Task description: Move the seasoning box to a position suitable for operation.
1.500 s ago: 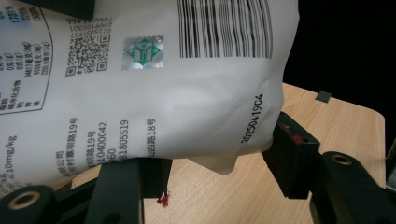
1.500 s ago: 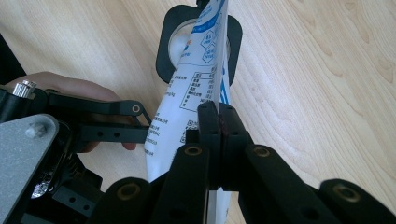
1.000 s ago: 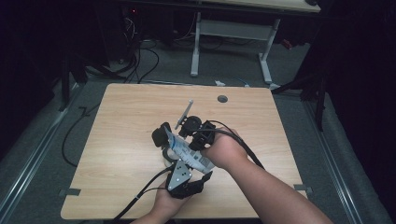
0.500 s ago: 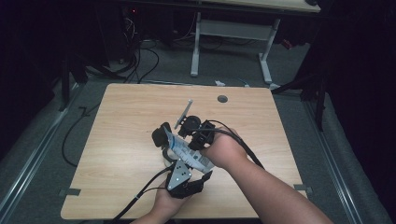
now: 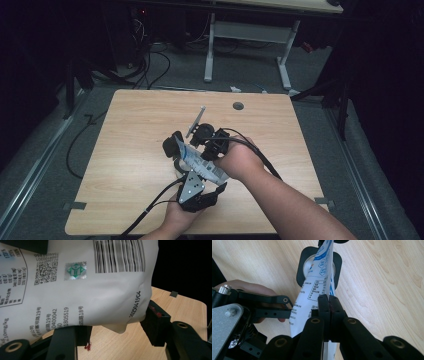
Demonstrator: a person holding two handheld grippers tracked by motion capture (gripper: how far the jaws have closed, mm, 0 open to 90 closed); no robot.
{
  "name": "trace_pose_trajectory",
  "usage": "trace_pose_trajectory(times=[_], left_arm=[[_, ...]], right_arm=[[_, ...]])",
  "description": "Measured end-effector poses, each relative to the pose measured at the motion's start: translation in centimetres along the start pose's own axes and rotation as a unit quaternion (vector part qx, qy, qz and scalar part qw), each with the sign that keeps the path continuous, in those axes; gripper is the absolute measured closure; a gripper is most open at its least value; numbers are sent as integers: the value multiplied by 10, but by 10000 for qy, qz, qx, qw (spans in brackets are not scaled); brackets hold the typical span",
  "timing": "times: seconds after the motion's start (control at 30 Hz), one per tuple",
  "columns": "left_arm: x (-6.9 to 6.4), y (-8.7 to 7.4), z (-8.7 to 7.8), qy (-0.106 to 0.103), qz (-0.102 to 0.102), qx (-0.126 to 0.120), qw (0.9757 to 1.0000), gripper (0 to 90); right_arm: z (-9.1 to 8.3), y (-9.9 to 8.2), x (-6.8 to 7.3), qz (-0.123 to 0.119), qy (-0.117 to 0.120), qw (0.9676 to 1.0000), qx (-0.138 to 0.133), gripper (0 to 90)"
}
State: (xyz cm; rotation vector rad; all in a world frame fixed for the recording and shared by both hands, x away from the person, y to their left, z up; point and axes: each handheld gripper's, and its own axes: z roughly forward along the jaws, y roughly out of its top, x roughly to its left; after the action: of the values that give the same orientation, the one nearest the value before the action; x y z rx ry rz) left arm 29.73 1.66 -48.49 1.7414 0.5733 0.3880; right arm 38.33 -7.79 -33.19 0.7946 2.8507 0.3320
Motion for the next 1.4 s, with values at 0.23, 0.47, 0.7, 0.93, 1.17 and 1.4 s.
trace_pose_trajectory(times=[0.23,0.47,0.7,0.93,1.17,1.4], left_arm=[[1,0,0,7,-7,-2,10000,475],[1,1,0,10,-2,7,10000,476],[1,1,1,15,-24,-30,10000,478],[1,2,1,24,-25,-39,10000,479],[1,1,1,19,-17,-34,10000,479],[1,1,0,31,-8,-38,10000,480]], right_arm=[[0,2,0,-11,0,10000,-13,900],[1,2,-1,-30,12,10000,-21,900],[0,2,-1,-36,3,10000,-11,900],[0,2,-2,-38,8,10000,-30,900],[1,2,-1,-29,14,10000,-36,900],[0,2,0,-17,4,10000,-33,900]])
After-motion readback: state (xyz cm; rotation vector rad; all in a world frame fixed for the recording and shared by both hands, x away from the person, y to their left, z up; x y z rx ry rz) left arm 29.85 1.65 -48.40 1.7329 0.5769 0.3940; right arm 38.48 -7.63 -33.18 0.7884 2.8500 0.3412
